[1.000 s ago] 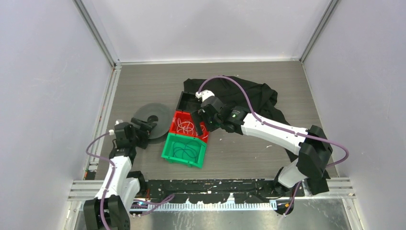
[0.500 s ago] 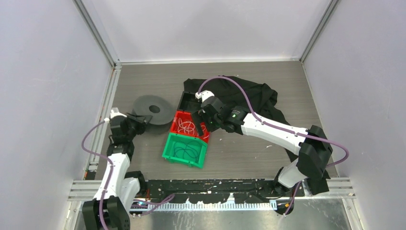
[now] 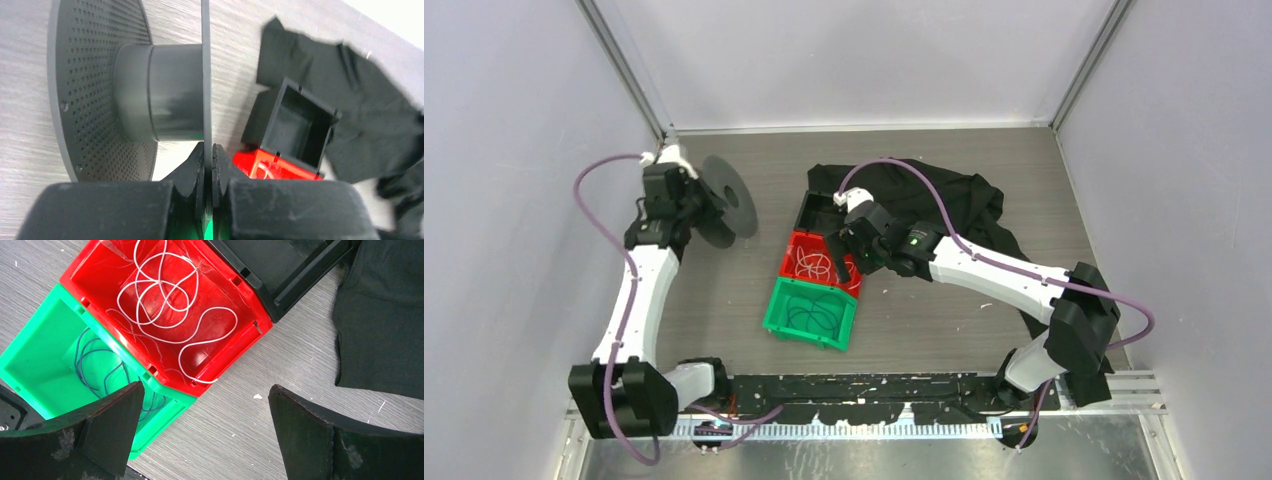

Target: Wrap the cables

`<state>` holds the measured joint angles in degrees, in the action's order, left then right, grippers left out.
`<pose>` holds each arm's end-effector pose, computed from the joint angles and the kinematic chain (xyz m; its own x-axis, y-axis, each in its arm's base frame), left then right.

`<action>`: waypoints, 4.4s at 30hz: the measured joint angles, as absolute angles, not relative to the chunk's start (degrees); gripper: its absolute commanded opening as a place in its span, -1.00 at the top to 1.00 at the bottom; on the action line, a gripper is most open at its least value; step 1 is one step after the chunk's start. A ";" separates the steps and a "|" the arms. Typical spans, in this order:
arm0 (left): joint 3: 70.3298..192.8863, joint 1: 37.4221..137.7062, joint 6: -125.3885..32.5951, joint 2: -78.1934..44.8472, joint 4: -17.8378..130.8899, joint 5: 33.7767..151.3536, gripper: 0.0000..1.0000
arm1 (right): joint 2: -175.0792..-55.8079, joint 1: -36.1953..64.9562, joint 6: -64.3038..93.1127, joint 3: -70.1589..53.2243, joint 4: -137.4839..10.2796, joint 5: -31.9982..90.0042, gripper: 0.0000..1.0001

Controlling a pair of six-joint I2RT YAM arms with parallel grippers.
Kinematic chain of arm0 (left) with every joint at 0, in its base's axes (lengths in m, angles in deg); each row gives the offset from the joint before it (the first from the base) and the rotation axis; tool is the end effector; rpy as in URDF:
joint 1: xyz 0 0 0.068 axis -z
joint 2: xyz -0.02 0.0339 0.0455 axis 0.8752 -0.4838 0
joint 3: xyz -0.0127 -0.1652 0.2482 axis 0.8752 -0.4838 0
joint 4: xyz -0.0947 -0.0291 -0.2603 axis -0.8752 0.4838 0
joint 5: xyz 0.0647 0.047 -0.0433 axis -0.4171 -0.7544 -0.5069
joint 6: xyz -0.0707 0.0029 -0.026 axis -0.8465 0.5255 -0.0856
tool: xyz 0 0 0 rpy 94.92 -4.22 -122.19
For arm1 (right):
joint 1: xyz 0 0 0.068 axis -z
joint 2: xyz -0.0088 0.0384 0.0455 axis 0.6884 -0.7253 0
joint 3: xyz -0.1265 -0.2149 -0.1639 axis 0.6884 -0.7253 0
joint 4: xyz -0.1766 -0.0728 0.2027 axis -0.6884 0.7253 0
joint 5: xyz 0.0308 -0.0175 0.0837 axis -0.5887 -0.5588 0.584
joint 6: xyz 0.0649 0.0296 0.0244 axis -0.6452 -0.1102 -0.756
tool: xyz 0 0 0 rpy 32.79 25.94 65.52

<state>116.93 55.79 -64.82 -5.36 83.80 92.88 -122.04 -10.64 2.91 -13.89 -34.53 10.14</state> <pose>0.2775 0.0161 0.3320 -0.4719 -0.5401 -0.6969 -0.2316 0.8386 -0.4931 0.2268 0.2927 0.2821 -0.6330 -0.3498 -0.6906 -0.5463 0.8339 0.0783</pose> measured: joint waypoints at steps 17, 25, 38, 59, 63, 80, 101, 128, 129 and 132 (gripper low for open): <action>120.56 79.89 -39.70 -13.12 88.96 78.33 0.99 | -120.62 -10.64 2.37 -13.89 -34.53 6.77 -0.99; 119.38 80.53 -38.37 -14.08 88.48 80.10 0.80 | -120.51 -10.64 2.24 -13.89 -34.55 6.38 -0.99; 119.93 80.53 -39.94 -14.78 87.99 80.01 0.09 | -120.51 -10.64 2.21 -13.89 -34.55 5.99 -0.99; 123.86 80.53 -40.73 -14.13 89.85 79.81 0.73 | -120.51 -10.64 1.78 -13.89 -34.55 5.99 -0.99; 123.86 80.53 -41.91 -14.13 89.92 79.79 0.99 | -120.51 -10.64 1.58 -13.89 -34.55 5.99 -0.99; 123.97 83.13 -64.33 -14.02 92.02 58.44 0.99 | -120.53 -10.64 1.41 -13.89 -34.57 6.07 -0.99; 134.70 89.40 -104.73 -21.58 114.20 41.23 0.24 | -120.64 -10.64 0.07 -15.90 -37.63 6.23 -0.89; 133.24 89.42 -99.39 -16.33 109.24 41.45 0.13 | -125.82 -4.39 -13.17 -26.61 -43.97 16.87 0.10; 133.24 89.42 -99.22 -16.33 109.04 41.45 0.13 | -125.85 -4.09 -13.33 -26.76 -44.14 17.22 0.10; 133.24 89.42 -98.76 -16.33 108.52 41.48 0.13 | -125.89 -3.45 -13.70 -27.11 -45.08 18.97 0.10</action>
